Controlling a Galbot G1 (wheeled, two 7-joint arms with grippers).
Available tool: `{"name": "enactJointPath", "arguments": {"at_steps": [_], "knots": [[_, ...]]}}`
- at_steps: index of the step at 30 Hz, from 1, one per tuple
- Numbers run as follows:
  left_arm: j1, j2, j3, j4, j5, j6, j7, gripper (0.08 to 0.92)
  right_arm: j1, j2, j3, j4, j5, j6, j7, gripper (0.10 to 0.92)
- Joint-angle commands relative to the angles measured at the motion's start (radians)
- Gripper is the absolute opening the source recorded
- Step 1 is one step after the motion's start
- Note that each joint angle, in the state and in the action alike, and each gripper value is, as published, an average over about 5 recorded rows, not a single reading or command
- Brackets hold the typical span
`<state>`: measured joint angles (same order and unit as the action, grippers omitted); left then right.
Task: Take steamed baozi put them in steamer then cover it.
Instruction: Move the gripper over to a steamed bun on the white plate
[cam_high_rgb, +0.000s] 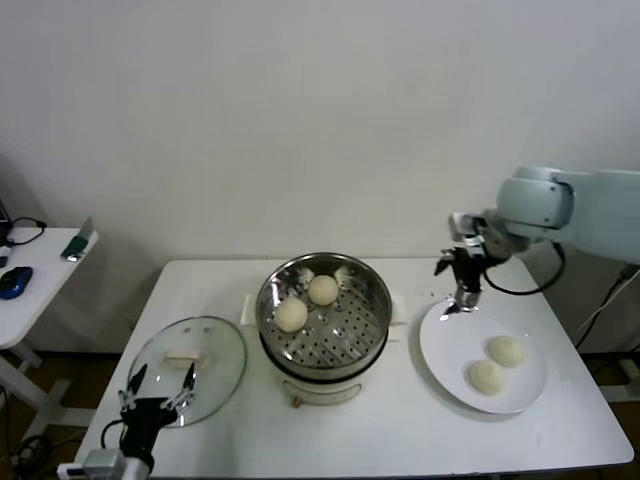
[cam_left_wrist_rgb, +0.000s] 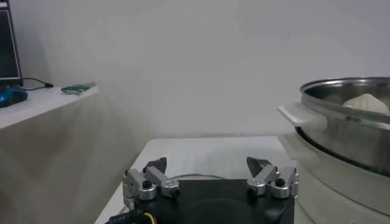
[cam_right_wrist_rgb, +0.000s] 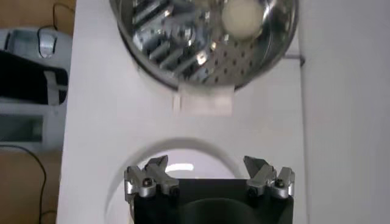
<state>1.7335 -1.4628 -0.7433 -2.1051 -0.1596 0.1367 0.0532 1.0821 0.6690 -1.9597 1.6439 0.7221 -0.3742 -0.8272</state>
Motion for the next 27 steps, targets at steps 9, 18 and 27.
{"name": "enactJointPath", "arguments": {"at_steps": [9,18,27], "knots": [[0.011,-0.003,-0.001,0.000,0.004,-0.006,-0.001,0.823,-0.347,-0.177,0.086,-0.059,-0.287,0.032,-0.008,0.823],[0.014,-0.009,0.000,0.003,0.008,-0.009,-0.001,0.823,-0.580,-0.184,0.276,-0.173,-0.358,0.027,0.005,0.823],[0.012,-0.012,0.003,0.011,0.016,-0.011,-0.001,0.823,-0.691,-0.151,0.402,-0.230,-0.375,0.010,0.026,0.823]]}}
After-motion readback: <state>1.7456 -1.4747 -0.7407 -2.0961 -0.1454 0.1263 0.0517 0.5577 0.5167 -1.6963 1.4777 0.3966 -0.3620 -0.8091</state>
